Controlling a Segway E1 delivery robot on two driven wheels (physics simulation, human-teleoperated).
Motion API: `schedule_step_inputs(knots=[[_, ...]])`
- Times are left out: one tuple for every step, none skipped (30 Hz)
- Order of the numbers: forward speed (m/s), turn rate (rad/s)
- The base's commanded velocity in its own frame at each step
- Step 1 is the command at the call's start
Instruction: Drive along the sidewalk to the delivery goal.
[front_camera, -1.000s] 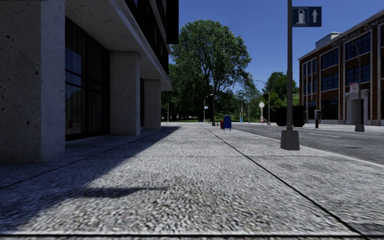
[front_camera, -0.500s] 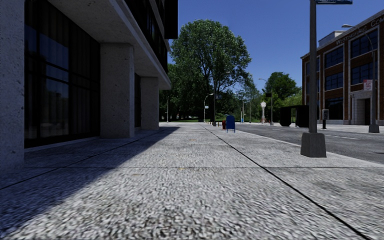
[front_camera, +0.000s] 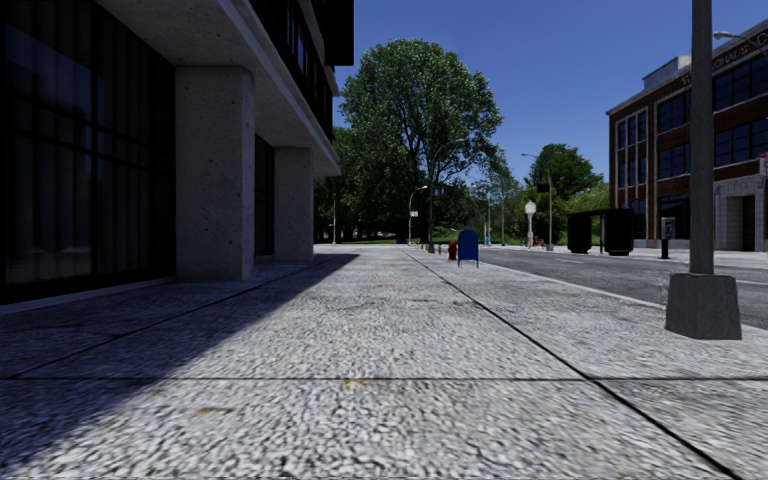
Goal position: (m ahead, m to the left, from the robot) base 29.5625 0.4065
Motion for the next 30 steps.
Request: schedule_step_inputs(knots=[[1.99, 0.00], [1.99, 0.00], [1.99, 0.00], [1.99, 0.00], [1.99, 0.00], [1.99, 0.00], [1.99, 0.00], [1.99, 0.00], [1.99, 0.00], [1.99, 0.00], [1.99, 0.00], [1.99, 0.00], [1.99, 0.00], [1.99, 0.00], [1.99, 0.00], [1.99, 0.00], [1.99, 0.00], [1.99, 0.00], [1.99, 0.00], [1.99, 0.00], [1.99, 0.00], [1.99, 0.00], [1.99, 0.00], [1.99, 0.00], [1.99, 0.00], [1.99, 0.00], [1.99, 0.00], [1.99, 0.00], [1.99, 0.00], [1.99, 0.00]])
